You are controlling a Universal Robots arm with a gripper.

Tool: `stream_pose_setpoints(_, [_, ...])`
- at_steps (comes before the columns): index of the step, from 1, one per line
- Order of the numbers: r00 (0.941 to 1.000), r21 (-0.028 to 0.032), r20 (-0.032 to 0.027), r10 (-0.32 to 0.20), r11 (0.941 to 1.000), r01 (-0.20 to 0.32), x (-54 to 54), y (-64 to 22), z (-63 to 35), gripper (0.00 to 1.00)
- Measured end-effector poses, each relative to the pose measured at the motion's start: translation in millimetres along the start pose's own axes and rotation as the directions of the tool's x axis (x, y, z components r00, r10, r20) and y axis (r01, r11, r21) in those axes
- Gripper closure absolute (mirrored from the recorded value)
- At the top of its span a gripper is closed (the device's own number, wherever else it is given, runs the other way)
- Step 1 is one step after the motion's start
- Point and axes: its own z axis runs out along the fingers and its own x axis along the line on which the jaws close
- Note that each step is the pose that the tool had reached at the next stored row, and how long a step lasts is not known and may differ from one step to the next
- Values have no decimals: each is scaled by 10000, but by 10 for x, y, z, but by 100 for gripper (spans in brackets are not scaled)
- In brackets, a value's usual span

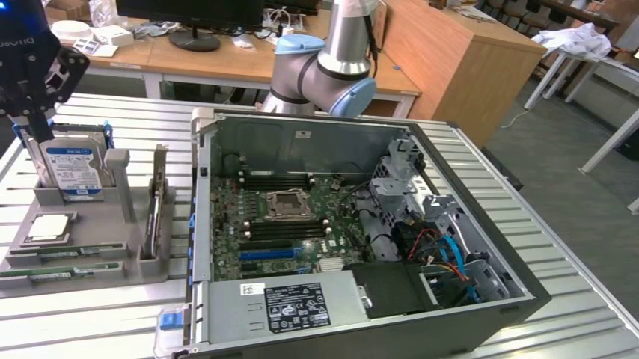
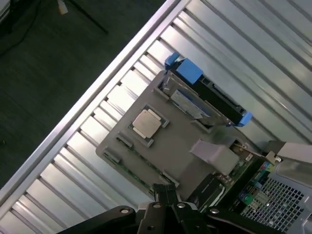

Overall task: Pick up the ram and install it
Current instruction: 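Pick up the ram and move it above insertion slot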

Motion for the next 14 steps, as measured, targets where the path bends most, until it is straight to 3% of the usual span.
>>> stream_pose_setpoints(4, [9973,-19,-33,-728,9973,728,0,0,0,89])
stream_pose_setpoints(7, [9920,-33,-55,-1265,9920,1264,0,0,1,89])
stream_pose_setpoints(11, [9800,-55,-85,-1989,9800,1989,0,0,1,89])
stream_pose_setpoints(14, [9678,-73,-106,-2514,9679,2513,0,0,1,89])
